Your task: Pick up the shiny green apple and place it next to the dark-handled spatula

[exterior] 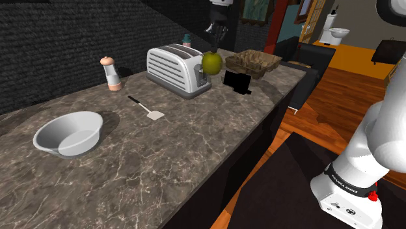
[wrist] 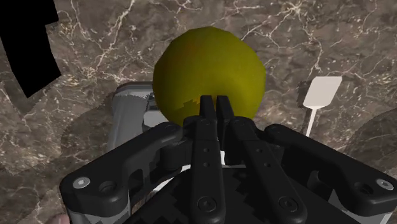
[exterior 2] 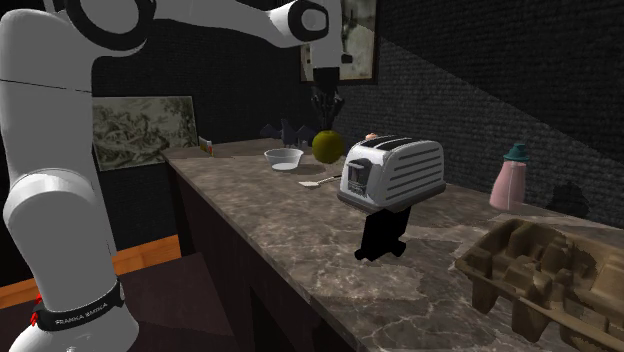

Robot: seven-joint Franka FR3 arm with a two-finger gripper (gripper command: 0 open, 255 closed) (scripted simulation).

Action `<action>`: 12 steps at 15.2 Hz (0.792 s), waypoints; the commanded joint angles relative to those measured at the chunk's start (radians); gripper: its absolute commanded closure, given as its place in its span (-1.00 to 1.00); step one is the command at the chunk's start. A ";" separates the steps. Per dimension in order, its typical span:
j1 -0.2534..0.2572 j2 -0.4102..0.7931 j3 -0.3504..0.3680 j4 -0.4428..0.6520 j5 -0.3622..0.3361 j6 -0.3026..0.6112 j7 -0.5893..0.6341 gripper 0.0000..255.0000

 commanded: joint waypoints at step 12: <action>0.147 0.375 0.080 0.565 -0.017 -0.185 0.240 1.00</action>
